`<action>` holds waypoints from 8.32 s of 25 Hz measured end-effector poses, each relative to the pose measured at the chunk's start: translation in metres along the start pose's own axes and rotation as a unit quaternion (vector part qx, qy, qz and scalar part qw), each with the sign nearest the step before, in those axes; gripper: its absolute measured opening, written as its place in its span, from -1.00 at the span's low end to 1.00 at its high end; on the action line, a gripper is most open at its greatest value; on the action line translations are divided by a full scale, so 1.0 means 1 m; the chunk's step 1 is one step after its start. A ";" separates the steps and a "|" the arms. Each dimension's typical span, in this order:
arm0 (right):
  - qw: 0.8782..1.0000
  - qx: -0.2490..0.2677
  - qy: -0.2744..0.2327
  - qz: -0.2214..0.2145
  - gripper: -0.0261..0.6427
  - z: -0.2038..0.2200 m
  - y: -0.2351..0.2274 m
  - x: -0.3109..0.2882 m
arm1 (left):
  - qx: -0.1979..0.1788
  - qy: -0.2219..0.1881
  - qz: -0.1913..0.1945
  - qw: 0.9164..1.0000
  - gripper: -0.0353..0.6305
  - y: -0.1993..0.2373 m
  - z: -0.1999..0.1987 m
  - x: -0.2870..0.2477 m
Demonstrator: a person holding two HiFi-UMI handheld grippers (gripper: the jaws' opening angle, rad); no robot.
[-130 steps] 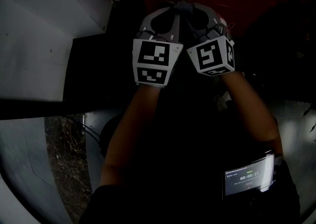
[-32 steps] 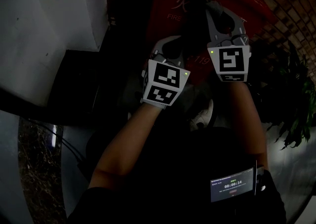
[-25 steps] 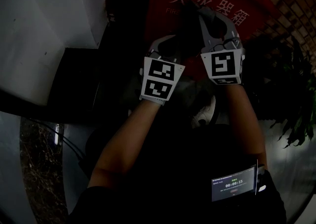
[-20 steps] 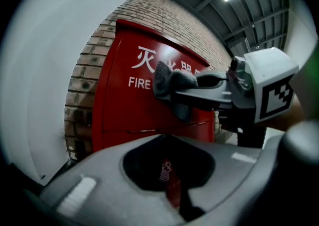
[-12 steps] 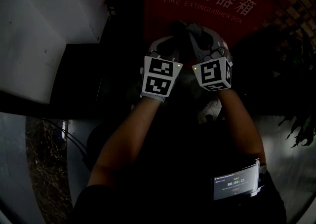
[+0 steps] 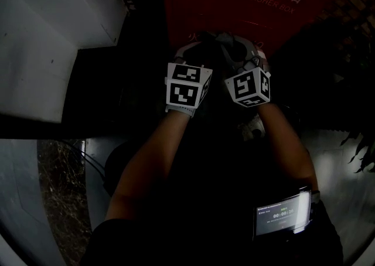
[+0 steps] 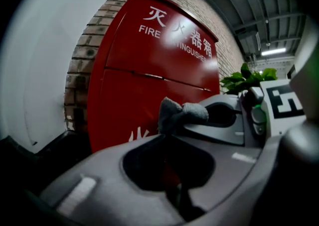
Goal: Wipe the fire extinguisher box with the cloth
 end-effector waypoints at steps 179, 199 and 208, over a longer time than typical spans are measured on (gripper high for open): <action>0.960 0.203 0.143 0.126 -0.84 -0.008 -0.103 0.102 | -0.048 -0.057 0.060 0.995 -0.89 -0.106 -0.107 0.046; 0.926 0.284 0.107 0.225 -0.84 -0.081 -0.227 0.134 | -0.075 -0.151 0.022 0.986 -0.89 -0.142 -0.217 0.076; 0.931 0.280 0.112 0.204 -0.84 -0.052 -0.200 0.120 | -0.085 -0.154 0.012 0.984 -0.89 -0.132 -0.193 0.058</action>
Point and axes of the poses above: the fingertips, and each gripper's own axes: x backward along the fingers, y to its left, z out of its underside, the point moved 5 cm from there along x, backward along the fingers, and after that the axes turned 13 degrees about y, right-handed, at the moved point
